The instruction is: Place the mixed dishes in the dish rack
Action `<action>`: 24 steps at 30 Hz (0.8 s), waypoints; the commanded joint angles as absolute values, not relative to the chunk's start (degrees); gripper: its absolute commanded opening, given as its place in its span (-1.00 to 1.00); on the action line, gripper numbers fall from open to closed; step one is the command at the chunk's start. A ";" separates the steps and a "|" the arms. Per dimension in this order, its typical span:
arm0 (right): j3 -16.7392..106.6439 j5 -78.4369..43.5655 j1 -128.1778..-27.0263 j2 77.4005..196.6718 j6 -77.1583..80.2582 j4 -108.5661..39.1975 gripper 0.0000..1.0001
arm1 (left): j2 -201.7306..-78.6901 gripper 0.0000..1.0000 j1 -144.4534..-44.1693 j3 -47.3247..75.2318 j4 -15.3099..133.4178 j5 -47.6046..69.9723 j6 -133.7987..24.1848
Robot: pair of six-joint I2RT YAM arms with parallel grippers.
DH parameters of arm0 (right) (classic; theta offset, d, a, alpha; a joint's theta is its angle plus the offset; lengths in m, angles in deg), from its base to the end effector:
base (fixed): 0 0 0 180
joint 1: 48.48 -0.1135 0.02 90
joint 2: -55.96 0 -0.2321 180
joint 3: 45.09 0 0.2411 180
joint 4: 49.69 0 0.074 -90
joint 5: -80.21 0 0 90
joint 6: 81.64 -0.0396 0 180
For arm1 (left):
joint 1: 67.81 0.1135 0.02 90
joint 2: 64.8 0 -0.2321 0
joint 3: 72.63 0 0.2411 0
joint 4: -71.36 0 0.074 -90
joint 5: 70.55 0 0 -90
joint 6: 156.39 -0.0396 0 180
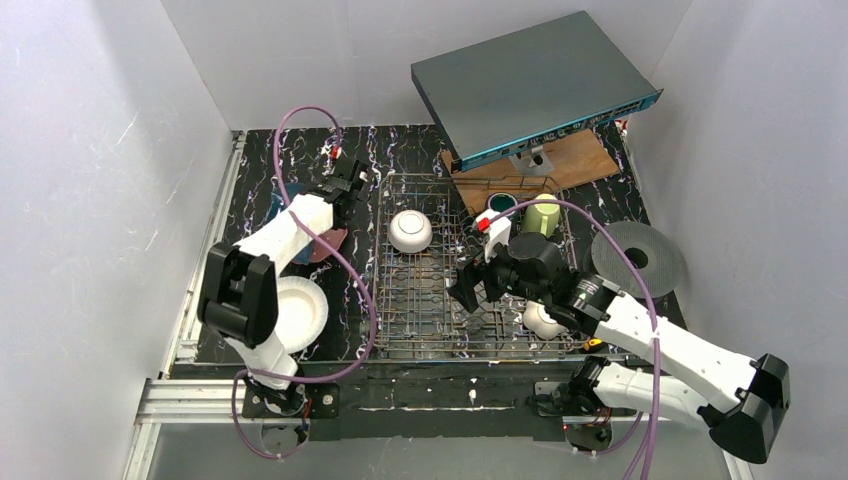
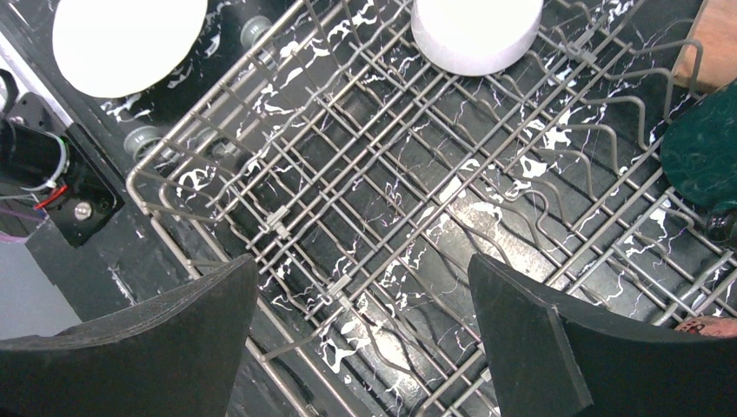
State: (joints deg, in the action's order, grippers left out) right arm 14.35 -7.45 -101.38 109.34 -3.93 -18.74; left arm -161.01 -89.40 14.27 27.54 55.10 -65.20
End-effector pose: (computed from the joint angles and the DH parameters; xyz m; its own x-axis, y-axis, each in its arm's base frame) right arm 0.1366 0.1779 0.2774 -0.4129 -0.1934 -0.8900 -0.7028 0.6892 0.1763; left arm 0.3309 -0.1061 0.2203 -0.7432 0.2759 -0.6096 -0.0416 0.8902 0.4537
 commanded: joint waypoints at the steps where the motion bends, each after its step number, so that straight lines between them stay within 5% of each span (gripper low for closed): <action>1: 16.34 -8.46 -101.56 111.18 -4.49 -21.43 0.96 | -152.40 -1.00 -90.27 12.19 32.12 62.40 -65.93; 10: 18.91 -9.25 -101.56 112.11 -3.92 -20.02 0.96 | -141.60 -1.00 -91.89 11.17 30.81 57.45 -66.17; 24: 18.56 -7.15 -101.56 103.91 -2.80 -18.27 0.96 | -131.68 -1.00 -108.50 30.66 -1.30 48.13 -56.61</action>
State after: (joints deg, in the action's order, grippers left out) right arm 16.50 -7.82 -101.38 106.41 -3.30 -17.87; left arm -135.63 -102.75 26.18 7.70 50.73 -60.39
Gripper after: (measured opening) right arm 0.982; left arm 0.059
